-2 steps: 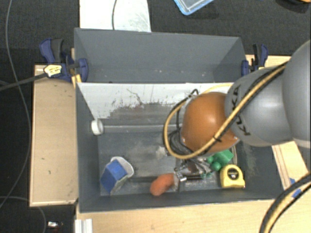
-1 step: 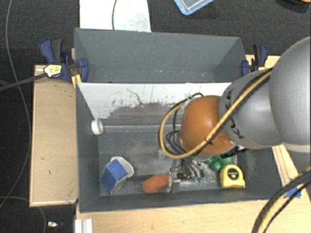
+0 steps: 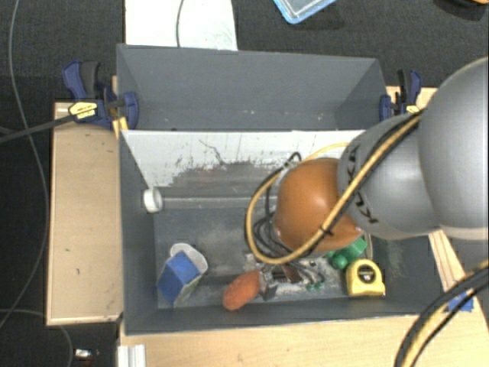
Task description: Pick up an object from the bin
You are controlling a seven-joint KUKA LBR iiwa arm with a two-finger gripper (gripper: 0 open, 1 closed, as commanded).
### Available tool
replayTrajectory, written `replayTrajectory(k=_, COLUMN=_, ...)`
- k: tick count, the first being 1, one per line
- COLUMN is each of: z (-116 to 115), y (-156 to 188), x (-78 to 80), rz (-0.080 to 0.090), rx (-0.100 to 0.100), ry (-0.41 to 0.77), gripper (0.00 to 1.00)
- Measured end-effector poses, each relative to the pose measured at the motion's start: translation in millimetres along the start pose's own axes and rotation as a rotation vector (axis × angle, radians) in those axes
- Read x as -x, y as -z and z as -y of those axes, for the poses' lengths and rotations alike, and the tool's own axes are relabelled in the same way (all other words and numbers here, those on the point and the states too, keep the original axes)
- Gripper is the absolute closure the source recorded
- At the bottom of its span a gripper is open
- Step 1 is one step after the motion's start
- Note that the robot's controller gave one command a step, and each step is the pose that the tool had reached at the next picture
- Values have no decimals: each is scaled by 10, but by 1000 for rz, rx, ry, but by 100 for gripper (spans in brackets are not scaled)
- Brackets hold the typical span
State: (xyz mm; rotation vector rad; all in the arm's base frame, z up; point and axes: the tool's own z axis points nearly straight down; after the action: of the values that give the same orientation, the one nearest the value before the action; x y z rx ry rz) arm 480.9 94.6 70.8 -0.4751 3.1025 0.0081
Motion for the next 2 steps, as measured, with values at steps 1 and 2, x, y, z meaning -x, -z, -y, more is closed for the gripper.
replayTrajectory(k=1, z=0, y=0, x=0, rz=0, rx=0, ry=-1, gripper=100)
replayTrajectory(k=2, z=-33, y=718, x=78, rz=-1, rx=0, ry=-9, gripper=100)
